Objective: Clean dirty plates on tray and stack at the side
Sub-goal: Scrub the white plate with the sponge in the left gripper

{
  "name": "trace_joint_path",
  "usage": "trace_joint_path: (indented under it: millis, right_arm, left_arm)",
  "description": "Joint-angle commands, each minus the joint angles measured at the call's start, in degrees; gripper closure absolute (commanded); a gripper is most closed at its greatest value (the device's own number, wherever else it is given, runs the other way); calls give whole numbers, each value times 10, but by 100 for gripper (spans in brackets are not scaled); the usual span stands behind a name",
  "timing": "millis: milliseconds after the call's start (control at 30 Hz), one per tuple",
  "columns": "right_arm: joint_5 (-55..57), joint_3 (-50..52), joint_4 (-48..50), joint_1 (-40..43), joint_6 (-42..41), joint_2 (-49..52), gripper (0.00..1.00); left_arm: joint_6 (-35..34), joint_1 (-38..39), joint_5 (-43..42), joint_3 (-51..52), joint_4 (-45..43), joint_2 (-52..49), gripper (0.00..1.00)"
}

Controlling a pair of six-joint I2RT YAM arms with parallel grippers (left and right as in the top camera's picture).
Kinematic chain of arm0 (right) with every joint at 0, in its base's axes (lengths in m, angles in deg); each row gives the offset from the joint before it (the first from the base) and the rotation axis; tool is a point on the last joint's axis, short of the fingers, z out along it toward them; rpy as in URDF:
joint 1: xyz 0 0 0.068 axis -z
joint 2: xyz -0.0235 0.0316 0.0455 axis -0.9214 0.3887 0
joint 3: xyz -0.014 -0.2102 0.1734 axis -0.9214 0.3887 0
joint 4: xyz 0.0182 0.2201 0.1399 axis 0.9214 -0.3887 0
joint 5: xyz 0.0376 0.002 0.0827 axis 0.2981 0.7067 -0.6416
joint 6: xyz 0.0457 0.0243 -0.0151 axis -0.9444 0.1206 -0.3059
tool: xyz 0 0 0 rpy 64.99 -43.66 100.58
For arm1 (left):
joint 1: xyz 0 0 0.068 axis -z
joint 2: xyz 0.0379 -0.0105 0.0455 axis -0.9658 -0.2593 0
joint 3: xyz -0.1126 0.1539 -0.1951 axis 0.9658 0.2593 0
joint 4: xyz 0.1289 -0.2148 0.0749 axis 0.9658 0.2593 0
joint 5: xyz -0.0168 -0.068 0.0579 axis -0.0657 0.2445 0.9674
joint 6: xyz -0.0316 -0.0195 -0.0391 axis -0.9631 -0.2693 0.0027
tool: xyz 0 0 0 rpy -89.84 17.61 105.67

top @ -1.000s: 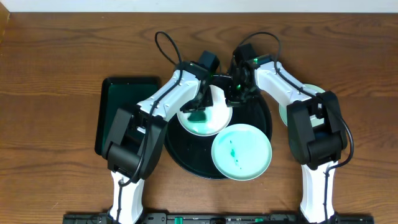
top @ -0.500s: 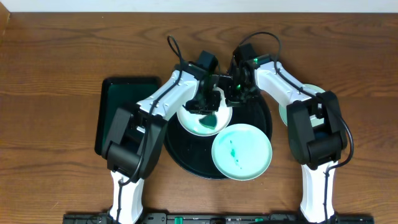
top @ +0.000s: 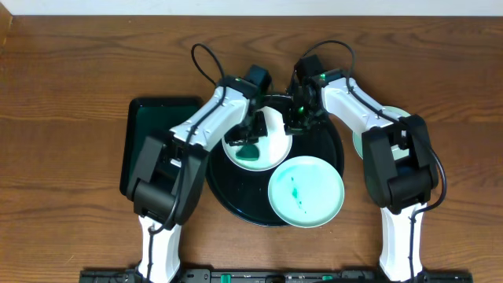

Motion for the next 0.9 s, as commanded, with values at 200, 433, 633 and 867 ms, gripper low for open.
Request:
trace_joint_path:
  millis: [200, 433, 633, 867]
  right_arm:
    - [34, 7, 5, -2, -7, 37, 99]
    - [34, 7, 5, -2, -7, 37, 99]
    - [34, 7, 6, -2, -7, 37, 99]
    - [34, 7, 6, -2, -7, 37, 99]
  left_arm:
    - [67, 10, 7, 11, -73, -12, 93]
    - [-92, 10, 305, 11, 19, -12, 93]
    - [-58, 12, 71, 11, 37, -12, 93]
    - [55, 42, -153, 11, -15, -12, 93]
